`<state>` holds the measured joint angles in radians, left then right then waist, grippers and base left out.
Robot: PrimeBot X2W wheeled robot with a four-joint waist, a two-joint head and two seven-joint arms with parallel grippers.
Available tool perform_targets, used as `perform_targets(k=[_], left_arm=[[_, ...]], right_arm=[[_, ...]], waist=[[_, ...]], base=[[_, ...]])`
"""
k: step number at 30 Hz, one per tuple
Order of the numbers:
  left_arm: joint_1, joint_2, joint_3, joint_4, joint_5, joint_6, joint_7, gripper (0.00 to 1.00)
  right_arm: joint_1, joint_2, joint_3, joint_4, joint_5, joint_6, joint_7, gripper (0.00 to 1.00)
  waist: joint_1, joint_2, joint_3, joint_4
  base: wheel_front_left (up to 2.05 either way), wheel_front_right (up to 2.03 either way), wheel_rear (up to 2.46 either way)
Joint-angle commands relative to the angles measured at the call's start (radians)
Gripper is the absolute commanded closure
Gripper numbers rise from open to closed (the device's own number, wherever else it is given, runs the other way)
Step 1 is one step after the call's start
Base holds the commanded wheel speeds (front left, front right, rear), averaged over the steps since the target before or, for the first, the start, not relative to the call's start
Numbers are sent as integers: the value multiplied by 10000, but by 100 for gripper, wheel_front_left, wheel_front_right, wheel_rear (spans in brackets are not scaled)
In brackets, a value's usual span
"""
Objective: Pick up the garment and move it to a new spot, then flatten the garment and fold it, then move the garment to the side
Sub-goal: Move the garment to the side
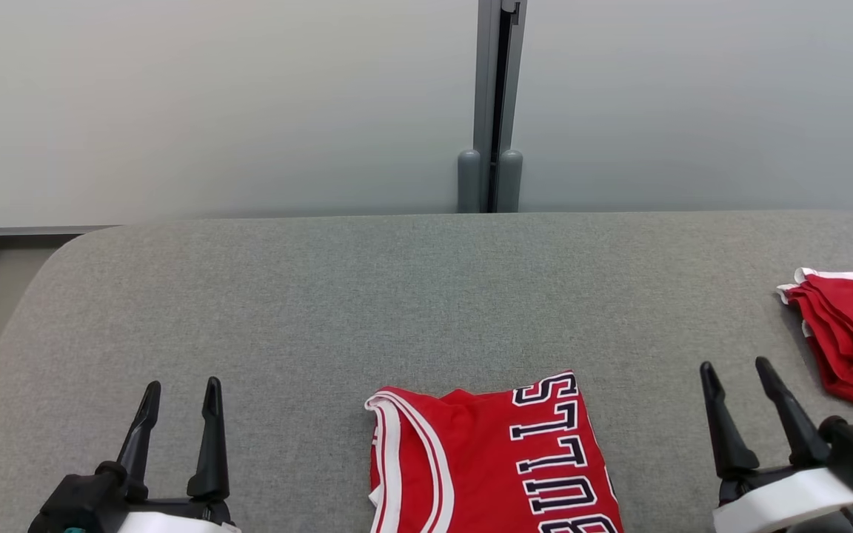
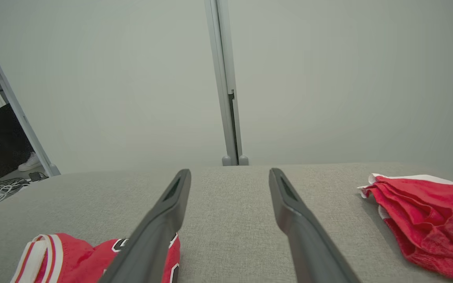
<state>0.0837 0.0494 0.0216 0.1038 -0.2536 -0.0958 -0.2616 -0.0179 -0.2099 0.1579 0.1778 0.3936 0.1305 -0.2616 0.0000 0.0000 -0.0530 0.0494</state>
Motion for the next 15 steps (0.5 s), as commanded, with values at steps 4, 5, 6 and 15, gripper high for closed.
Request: perform_targets(k=[4, 5, 6, 15], left_arm=[[-6, 29, -106, 41, 37, 24, -44, 0], [-9, 29, -128, 51, 30, 35, -44, 0], [-20, 29, -152, 67, 24, 38, -44, 0], [-144, 30, -343, 208, -86, 0, -44, 0]], right_arm=[[-174, -83, 452, 440, 214, 7, 495, 0], [-246, -70, 607, 540, 326, 7, 765, 0], [-339, -53, 768, 670, 431, 7, 1127, 0], [-1227, 89, 1584, 2027, 1210, 7, 3931, 0]], waist=[[0, 0, -28, 90], [0, 0, -30, 114], [0, 0, -32, 147], [0, 0, -45, 713]], base=[[0, 0, 0], [0, 0, 0], [0, 0, 0], [0, 0, 0]])
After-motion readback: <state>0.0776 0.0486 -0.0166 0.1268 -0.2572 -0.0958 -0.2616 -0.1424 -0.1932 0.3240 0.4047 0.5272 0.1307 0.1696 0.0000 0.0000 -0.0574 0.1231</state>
